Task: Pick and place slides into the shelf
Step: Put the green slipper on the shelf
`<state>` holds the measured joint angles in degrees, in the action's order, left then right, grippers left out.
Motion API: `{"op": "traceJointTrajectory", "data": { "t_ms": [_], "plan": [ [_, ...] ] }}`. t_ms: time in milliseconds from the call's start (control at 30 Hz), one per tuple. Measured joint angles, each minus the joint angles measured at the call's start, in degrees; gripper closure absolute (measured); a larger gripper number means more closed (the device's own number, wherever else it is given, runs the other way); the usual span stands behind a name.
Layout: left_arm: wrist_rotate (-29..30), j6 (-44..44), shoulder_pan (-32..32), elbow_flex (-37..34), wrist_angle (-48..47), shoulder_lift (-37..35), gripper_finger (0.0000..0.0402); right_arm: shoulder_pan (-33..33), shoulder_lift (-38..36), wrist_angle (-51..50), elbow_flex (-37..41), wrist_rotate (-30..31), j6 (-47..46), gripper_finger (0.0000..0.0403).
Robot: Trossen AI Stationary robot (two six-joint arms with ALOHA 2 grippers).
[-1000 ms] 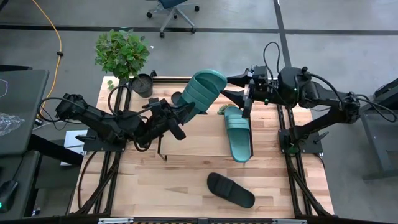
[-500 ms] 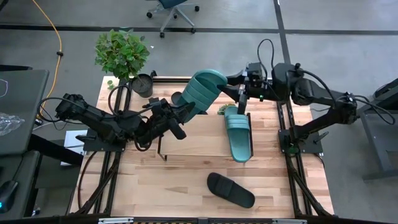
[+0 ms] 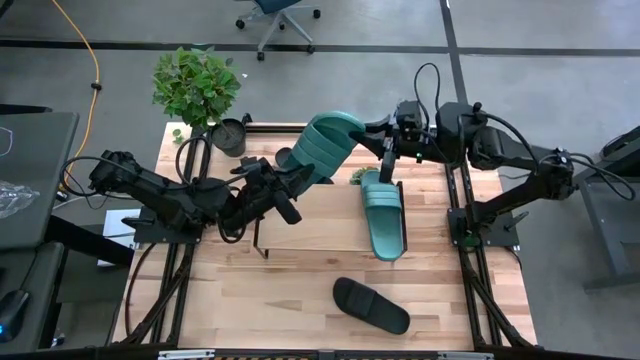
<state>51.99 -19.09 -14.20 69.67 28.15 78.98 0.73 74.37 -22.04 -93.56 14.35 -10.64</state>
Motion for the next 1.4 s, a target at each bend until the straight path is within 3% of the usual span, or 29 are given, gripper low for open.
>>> {"op": "traceJointTrajectory", "data": {
  "t_ms": [267, 567, 667, 900, 1167, 1267, 1400],
  "plan": [
    [-1.49, -3.58, 1.02, 0.0, -5.0, 0.0, 0.0314, 0.17, -0.96, -0.16, 0.0, 11.6, 5.86, 0.0378],
    [-7.33, -1.12, 2.62, 0.0, -5.43, 0.0, 0.024, 3.76, -3.68, -7.79, 0.0, 17.48, 9.34, 0.038],
    [-10.14, 2.25, 2.6, -0.02, -5.28, -0.51, 0.0235, 8.64, -4.48, -12.17, 0.0, 11.11, 6.28, 0.0381],
    [-15.42, 8.65, 2.57, -0.02, -6.21, -3.47, 0.0252, 22.47, -3.7, -16.35, 0.0, -14.53, 0.33, 0.0381],
    [-18.67, 8.81, 2.56, 0.0, -13.3, -6.56, 0.0274, 33.23, 0.01, -19.9, 0.0, -40.16, -4.52, 0.0381],
    [-19.4, 8.72, 2.56, -0.01, -15.63, -7.17, 0.0281, 34.95, 2.29, -20.61, 0.0, -47.36, -4.86, 0.0381],
    [-19.45, 8.35, 2.56, -0.02, -18.04, -7.56, 0.0287, 35.04, 5.2, -22.46, -0.01, -51.56, -3.75, 0.0381]
  ]
}}
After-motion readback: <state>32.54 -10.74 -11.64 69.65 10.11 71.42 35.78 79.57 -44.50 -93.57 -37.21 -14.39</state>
